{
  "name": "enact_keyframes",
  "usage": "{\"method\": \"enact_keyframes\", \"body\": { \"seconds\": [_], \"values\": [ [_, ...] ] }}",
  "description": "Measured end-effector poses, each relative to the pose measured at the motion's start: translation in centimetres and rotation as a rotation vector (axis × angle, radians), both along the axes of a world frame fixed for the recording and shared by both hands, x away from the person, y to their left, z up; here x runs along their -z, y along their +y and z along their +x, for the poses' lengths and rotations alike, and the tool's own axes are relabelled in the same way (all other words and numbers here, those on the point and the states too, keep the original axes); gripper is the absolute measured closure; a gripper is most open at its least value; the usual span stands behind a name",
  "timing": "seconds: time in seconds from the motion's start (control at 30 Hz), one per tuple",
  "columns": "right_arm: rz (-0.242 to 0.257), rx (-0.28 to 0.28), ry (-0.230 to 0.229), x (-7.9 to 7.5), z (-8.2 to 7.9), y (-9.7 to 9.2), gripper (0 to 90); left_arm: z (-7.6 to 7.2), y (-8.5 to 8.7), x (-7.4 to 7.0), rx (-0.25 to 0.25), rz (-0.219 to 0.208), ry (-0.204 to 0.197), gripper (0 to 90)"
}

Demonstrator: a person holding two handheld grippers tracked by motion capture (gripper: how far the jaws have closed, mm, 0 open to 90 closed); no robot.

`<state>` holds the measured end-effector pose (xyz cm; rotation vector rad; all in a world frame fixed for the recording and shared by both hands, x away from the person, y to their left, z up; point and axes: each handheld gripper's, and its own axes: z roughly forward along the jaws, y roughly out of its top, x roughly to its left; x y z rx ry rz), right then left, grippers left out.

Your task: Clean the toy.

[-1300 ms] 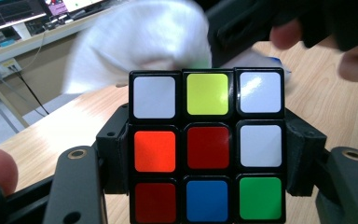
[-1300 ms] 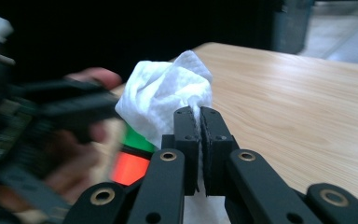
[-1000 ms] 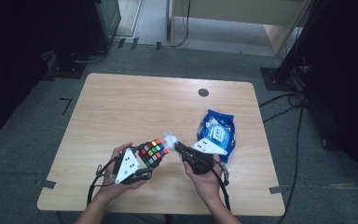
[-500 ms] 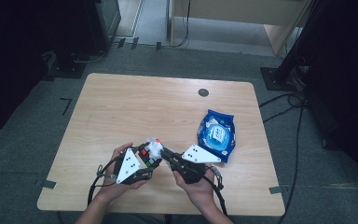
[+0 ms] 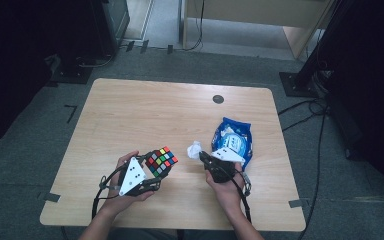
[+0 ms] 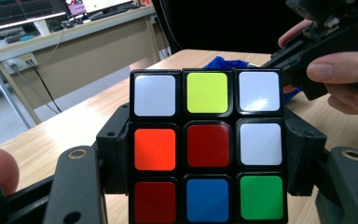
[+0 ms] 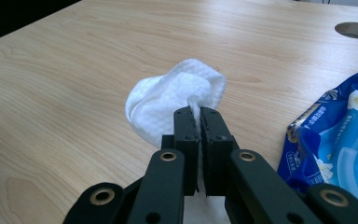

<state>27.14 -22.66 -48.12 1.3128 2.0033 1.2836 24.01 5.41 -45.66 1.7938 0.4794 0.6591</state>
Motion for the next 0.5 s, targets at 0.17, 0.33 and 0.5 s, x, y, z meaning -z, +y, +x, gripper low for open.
{"method": "enact_keyframes", "body": {
  "seconds": [0.17,0.33,0.5],
  "values": [
    [-0.001,-0.012,0.010,0.2,0.0,0.4,86.3,0.0,0.0,0.0,0.000,0.002,-0.001,34.3],
    [0.022,0.033,0.000,-0.2,0.0,0.2,55.8,0.1,0.0,0.1,-0.003,0.005,0.003,34.3],
    [0.086,-0.002,-0.019,-1.6,-0.6,0.5,49.5,0.1,-0.1,0.3,-0.005,0.013,0.006,34.3]
  ]
}}
